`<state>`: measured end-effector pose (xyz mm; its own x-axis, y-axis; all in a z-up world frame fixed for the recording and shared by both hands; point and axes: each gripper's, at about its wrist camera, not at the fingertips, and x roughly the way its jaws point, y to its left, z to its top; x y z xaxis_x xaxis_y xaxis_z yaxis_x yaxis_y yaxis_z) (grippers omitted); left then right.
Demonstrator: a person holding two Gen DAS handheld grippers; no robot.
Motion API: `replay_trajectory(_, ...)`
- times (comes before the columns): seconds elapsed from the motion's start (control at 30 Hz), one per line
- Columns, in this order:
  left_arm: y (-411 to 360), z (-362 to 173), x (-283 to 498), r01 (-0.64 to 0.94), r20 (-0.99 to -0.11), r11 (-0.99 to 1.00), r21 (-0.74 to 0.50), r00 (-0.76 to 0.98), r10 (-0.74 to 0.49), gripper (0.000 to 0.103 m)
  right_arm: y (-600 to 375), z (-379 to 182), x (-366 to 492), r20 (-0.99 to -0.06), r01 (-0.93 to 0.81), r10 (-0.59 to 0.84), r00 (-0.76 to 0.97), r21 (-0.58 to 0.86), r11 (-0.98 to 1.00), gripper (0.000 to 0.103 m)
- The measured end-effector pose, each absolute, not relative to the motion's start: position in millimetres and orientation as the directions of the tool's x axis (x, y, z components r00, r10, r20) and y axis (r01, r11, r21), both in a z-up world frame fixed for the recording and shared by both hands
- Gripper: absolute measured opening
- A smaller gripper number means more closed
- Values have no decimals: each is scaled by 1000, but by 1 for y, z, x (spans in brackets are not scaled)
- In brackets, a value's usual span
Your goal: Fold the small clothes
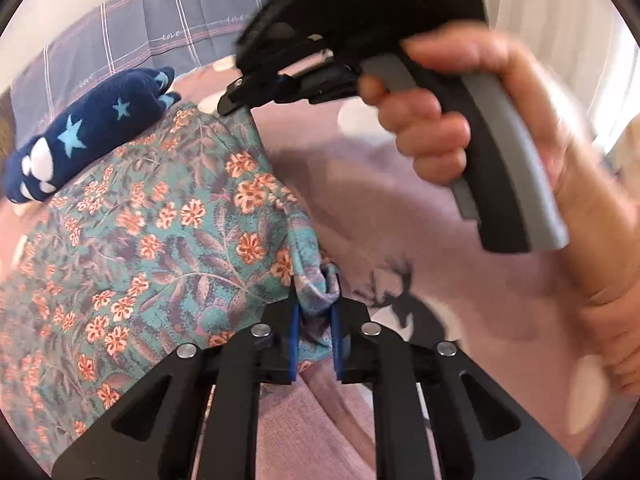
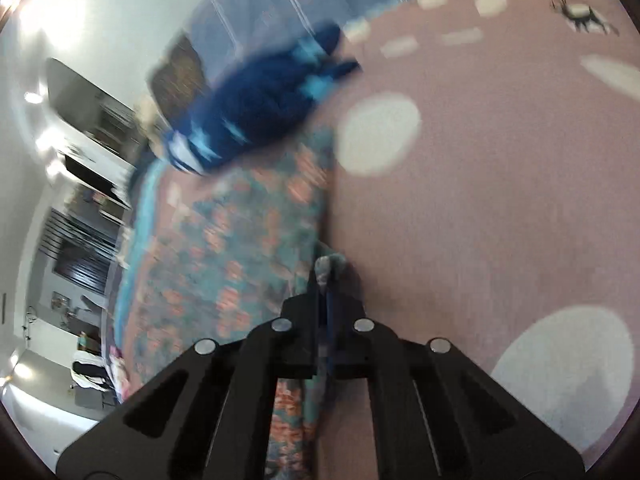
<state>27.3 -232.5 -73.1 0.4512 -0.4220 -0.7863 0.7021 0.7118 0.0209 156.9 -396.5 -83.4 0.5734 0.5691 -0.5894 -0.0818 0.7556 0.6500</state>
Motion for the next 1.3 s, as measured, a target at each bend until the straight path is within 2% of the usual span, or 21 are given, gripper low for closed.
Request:
replay_trajectory(0.1,-234,-73,24,727,-785,686,43,449,-427,12,-400,-74,154,-573,-99,546,611,629,771,2)
replay_trajectory(0.27,-244,-87,11,741,-789,663,101,466,-401,11,-396,-116,172,-680,-31,450,579,534,845,2)
replay_trajectory(0.3,-245,-85,10,753,-789,653,81,449,-419,7,-401,-123,172,-665,-23,475,576,568,823,2)
replay_trajectory(0.37,-244,-81,4,769,-790,637,61,427,-440,7,-409,-116,169,-632,-17,514,580,622,783,2)
replay_trajectory(0.43,-244,-84,5,766,-798,640,59,422,-431,7,-408,-98,161,-605,-65,521,602,613,787,3)
replay_trajectory(0.47,-244,-86,5,763,-799,645,46,415,-435,7,-405,-92,158,-615,-74,499,611,583,809,5)
replay_trajectory(0.5,-243,-86,8,761,-799,648,28,407,-443,7,-405,-88,155,-642,-42,423,639,520,853,13)
replay_trajectory(0.57,-244,-85,7,765,-791,644,26,409,-454,7,-408,-85,151,-662,2,353,661,471,882,15)
replay_trajectory(0.67,-244,-88,13,768,-791,640,31,410,-454,7,-411,-81,141,-610,-74,492,620,580,812,15)
replay_trajectory(0.77,-245,-92,13,773,-791,633,30,406,-458,8,-383,-73,138,-580,-242,619,530,596,766,15)
replay_trajectory(0.8,-243,-92,14,773,-791,635,23,403,-461,8,-374,-77,141,-622,-253,602,500,560,789,14)
replay_trajectory(0.83,-241,-91,15,770,-787,638,11,400,-469,8,-368,-85,146,-699,-202,510,502,478,855,14)
replay_trajectory(0.87,-239,-90,15,767,-786,642,-7,392,-478,8,-364,-98,153,-793,-121,337,508,322,939,10)
replay_trajectory(0.9,-237,-89,15,763,-785,647,-24,386,-485,9,-365,-104,154,-803,-109,305,513,292,950,0)
replay_trajectory(0.93,-233,-87,14,756,-780,653,-44,382,-496,14,-370,-104,150,-784,-88,318,533,323,942,0)
replay_trajectory(1.0,-223,-83,14,752,-770,654,-81,369,-520,17,-379,-94,138,-754,-43,331,568,374,926,0)
replay_trajectory(1.07,-210,-76,12,736,-761,666,-124,360,-539,17,-378,-77,120,-724,-57,315,614,358,932,8)
replay_trajectory(1.3,-121,-54,8,624,-695,764,-165,476,-539,31,-354,-48,47,-718,-181,311,623,255,950,19)
